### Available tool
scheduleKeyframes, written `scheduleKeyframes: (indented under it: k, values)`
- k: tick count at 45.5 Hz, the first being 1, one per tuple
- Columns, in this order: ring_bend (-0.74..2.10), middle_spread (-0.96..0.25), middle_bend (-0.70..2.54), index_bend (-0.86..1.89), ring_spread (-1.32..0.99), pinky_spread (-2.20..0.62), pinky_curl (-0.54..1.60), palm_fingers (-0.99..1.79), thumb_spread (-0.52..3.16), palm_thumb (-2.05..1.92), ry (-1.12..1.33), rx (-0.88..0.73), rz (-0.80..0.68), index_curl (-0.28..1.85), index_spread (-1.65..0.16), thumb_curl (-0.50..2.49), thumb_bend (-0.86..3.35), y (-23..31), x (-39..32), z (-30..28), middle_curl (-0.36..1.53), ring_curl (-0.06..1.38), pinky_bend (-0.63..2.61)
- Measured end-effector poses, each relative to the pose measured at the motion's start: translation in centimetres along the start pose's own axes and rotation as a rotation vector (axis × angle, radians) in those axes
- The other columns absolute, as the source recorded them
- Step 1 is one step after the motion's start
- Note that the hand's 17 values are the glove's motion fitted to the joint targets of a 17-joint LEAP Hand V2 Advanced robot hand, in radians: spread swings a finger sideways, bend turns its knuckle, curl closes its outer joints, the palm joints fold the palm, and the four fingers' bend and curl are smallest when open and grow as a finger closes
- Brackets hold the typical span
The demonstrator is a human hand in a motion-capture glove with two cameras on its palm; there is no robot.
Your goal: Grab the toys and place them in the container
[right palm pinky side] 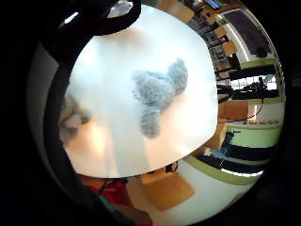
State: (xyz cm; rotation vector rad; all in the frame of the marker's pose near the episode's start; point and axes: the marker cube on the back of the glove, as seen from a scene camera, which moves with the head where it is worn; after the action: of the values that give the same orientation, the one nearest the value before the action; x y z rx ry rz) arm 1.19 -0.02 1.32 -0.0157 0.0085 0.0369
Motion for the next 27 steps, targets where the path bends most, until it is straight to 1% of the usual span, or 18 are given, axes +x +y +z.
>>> scheduleKeyframes:
  k: [7, 11, 18, 27]
  values:
    - [0.19, -0.13, 0.18, 0.29, -0.18, -0.02, 0.27, 0.05, 1.15, -0.13, 0.040, 0.016, -0.010, 0.27, -0.38, 0.05, -0.08, 0.0, 0.9, 0.2, 0.20, 0.12, 0.58]
    - [0.19, -0.13, 0.18, 0.30, -0.19, -0.02, 0.27, 0.04, 1.16, -0.13, 0.080, 0.022, 0.020, 0.28, -0.38, 0.05, -0.09, -0.3, 2.0, 0.4, 0.21, 0.13, 0.57]
    - [0.19, -0.13, 0.19, 0.31, -0.18, 0.00, 0.28, 0.02, 1.11, -0.14, 0.081, 0.029, 0.072, 0.31, -0.39, 0.06, -0.09, -1.0, 4.5, 0.6, 0.24, 0.15, 0.54]
    - [0.19, -0.13, 0.19, 0.32, -0.17, 0.04, 0.28, -0.01, 1.03, -0.11, 0.115, 0.018, 0.162, 0.33, -0.40, 0.10, -0.08, -2.1, 9.1, 1.4, 0.27, 0.17, 0.49]
